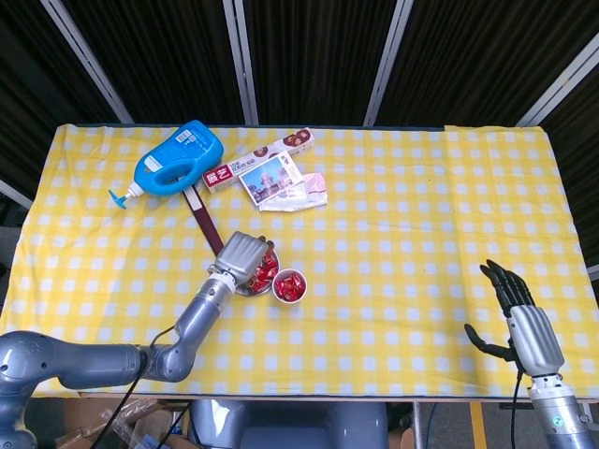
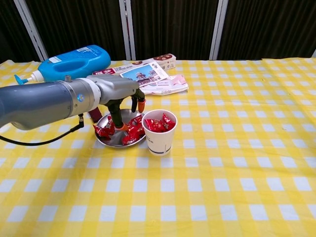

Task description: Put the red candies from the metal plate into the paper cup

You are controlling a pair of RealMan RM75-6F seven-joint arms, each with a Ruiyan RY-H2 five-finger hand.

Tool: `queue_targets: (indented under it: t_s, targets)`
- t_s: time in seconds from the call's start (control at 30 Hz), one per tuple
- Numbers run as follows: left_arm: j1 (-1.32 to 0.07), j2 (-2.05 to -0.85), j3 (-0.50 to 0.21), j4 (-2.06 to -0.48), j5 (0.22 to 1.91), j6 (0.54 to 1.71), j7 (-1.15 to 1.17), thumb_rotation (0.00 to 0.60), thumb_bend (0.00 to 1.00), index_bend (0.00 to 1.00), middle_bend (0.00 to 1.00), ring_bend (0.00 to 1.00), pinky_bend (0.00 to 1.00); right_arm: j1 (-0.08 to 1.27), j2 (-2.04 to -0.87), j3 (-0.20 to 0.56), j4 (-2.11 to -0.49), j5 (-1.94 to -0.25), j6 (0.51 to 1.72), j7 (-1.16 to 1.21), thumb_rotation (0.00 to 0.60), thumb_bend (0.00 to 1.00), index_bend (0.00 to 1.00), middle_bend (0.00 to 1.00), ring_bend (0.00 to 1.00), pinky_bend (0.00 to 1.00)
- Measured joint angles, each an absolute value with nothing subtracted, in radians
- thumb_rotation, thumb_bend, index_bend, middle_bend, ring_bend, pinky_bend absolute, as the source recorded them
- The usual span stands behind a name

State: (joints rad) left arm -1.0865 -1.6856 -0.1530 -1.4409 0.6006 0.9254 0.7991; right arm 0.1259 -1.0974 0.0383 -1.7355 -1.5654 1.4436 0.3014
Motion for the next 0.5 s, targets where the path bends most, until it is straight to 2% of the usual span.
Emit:
queue_targets:
  t_s: [0.23,0.5]
  targets:
    - [-1.102,-1.716,-0.145,-1.392,0.600,0.902,0.796,0.600,0.29,0.36,0.33,0.89,0.98,0.127,-1.096,0.039,-1.736,-1.565,1.442,0.306,0.600,0.39,0.00,0.00,0.00,0.00]
    - [-1.107,-1.732,-0.133,-1.368,0.589,0.889,0.794,0.600,0.29,0.39,0.39,0.89,0.98,0.127,-1.097,0.039,-1.735,-1.563,1.441,0.304,0.600,0.39,0.00,0.00,0.00,0.00]
